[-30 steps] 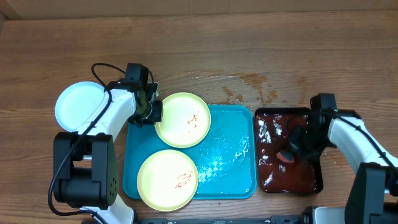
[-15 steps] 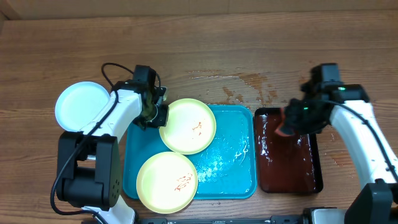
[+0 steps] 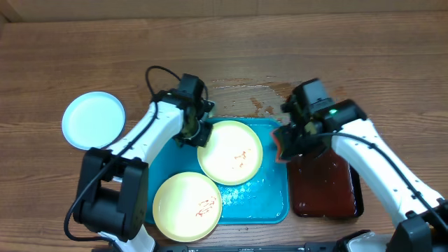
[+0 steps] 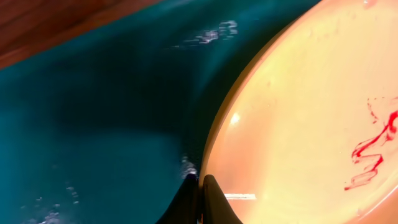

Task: Clean dirty plates on tray and stack at the side
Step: 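Carry the sponge with the right gripper onto the yellow plate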

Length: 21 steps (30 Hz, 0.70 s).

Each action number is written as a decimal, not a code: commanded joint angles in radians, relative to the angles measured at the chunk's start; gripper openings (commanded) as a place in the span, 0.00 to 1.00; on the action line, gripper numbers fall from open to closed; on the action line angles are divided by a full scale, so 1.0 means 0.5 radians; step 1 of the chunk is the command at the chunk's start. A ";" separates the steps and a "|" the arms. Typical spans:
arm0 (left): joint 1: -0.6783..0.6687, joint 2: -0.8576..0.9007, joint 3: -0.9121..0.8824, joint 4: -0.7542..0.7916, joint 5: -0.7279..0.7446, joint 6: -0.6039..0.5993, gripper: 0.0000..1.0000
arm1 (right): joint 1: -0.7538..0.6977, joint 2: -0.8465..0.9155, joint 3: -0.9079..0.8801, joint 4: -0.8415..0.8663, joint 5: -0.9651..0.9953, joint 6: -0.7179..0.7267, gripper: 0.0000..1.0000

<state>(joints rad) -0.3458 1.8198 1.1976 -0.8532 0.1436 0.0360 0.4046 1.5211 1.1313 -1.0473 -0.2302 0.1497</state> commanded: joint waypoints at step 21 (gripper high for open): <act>-0.148 0.048 0.036 0.146 0.046 -0.155 0.04 | 0.304 0.393 -0.103 0.301 0.102 0.587 0.04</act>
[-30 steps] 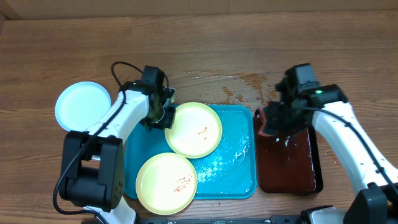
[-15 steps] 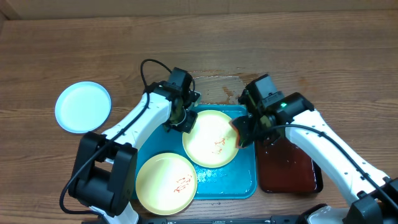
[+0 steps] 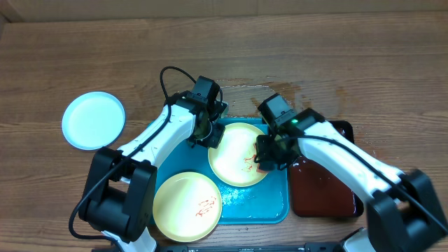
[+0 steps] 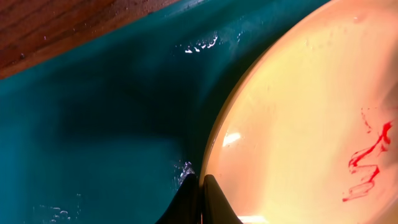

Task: Clean dirty plates on tray and stack at the side

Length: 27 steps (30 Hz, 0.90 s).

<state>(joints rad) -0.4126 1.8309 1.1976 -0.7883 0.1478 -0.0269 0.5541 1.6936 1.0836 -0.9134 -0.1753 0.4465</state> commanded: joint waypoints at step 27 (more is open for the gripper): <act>-0.137 0.418 0.037 0.169 0.180 -0.084 0.04 | 0.083 0.204 -0.008 0.165 0.181 0.075 0.04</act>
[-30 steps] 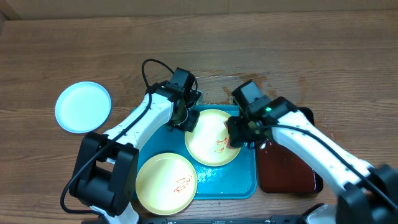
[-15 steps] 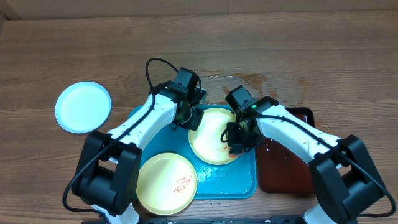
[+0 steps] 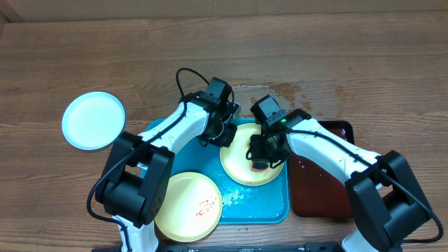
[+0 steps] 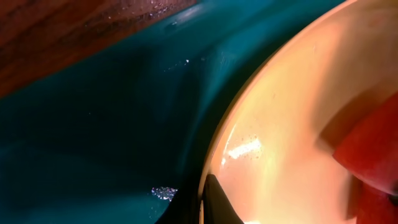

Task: Clean dirty plates on tray and stack at the side

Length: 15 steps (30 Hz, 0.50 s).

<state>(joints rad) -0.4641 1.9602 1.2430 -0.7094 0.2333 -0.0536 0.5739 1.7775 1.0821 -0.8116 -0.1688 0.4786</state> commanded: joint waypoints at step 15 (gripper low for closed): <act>-0.034 0.159 -0.053 0.008 0.006 -0.104 0.04 | 0.108 0.194 0.148 0.078 0.262 0.056 0.04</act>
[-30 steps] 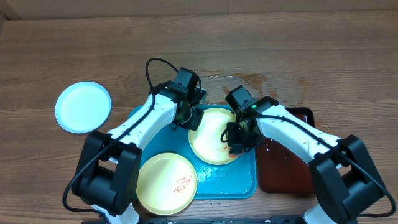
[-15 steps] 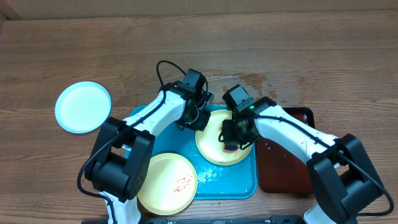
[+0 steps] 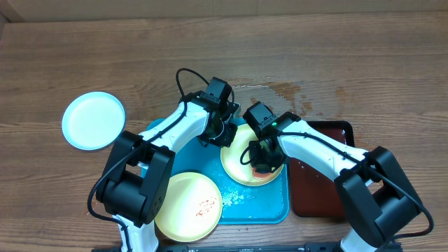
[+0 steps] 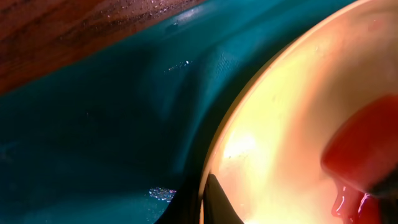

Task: Clean dirty plates on tray and stack at the side

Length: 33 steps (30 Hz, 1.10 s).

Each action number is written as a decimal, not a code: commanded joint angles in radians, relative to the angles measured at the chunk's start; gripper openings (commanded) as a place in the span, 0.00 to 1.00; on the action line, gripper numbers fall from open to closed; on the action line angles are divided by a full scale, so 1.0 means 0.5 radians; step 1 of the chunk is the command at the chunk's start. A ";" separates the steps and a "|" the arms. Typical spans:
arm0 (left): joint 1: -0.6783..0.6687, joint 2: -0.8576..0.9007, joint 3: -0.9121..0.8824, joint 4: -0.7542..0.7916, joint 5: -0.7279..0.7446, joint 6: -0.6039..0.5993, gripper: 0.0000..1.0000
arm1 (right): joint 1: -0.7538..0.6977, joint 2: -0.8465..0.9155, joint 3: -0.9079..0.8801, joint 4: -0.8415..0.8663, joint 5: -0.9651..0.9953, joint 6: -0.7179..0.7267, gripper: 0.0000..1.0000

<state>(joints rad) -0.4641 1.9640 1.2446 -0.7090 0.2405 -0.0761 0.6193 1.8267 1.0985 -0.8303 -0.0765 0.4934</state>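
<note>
My left gripper [image 3: 225,133] [image 4: 201,200] is shut on the left rim of a yellow plate [image 3: 241,168] [image 4: 273,124] over the teal tray [image 3: 168,147] [image 4: 93,137]. My right gripper [image 3: 260,162] is shut on a red sponge [image 3: 263,172] [image 4: 364,152] pressed on the plate's face. A wet red smear trails below the sponge in the left wrist view. A second yellow plate [image 3: 187,205] with red marks lies at the tray's front left. A pale blue plate [image 3: 93,120] sits on the table to the far left.
A dark red-brown basin [image 3: 322,185] stands right of the tray, under my right arm. Wet patches mark the wooden table [image 3: 280,89] behind the tray. Both arms cross over the tray's middle.
My right gripper with the sponge has shifted slightly left and forward on the plate. In the left wrist view the sponge reaches further in. The left gripper keeps its hold on the rim.
First my left gripper held the marked plate's rim while the right held the sponge at the basin's edge. Then the plate was further right and the right gripper was at its right side. After that the sponge lay on the plate's middle, and now covers where the marks were.
</note>
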 commanded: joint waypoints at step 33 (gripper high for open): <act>-0.034 0.152 -0.056 -0.002 -0.015 -0.072 0.04 | 0.022 0.099 -0.005 0.148 -0.342 -0.317 0.04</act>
<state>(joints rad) -0.4652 1.9678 1.2453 -0.7013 0.2623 -0.0990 0.5880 1.8393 1.1110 -0.7959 -0.0643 0.3817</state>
